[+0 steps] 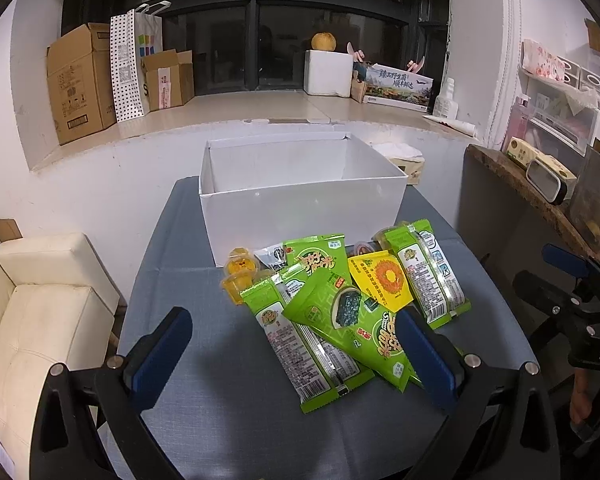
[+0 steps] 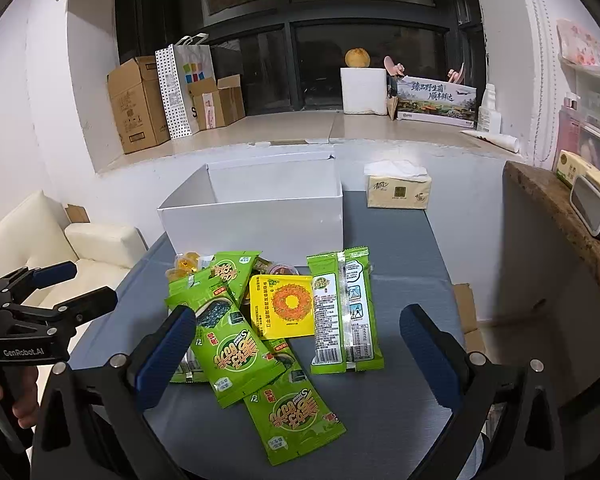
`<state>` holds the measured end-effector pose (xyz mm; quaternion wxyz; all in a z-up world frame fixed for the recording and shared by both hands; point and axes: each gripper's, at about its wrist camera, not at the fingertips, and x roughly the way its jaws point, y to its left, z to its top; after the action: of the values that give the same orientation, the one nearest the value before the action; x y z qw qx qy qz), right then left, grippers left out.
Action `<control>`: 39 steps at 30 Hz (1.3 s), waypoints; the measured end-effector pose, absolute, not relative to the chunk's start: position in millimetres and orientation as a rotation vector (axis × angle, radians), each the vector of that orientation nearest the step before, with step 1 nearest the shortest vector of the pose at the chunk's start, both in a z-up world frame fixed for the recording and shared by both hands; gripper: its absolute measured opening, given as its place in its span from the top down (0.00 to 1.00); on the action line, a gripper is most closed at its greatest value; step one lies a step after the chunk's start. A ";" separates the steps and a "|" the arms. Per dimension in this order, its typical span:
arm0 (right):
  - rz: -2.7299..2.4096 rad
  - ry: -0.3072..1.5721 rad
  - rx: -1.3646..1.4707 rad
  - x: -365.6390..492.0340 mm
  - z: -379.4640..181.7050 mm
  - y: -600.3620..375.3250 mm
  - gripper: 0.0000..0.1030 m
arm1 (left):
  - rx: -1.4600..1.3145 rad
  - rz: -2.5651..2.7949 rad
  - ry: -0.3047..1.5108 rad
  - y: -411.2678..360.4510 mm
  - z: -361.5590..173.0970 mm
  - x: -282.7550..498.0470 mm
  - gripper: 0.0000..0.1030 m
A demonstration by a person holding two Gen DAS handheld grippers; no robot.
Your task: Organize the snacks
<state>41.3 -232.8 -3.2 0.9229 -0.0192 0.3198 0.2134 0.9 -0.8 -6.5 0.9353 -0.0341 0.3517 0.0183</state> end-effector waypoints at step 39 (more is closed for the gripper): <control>0.453 0.667 -0.046 41.2 -5.7 -232.7 0.00 | -0.067 0.027 0.725 -0.7 -7.6 3.0 0.00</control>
<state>41.2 -232.7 -5.7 0.9197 -0.0225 0.3243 0.2203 3.0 -0.7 -7.6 0.9343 -0.0327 0.3547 0.0130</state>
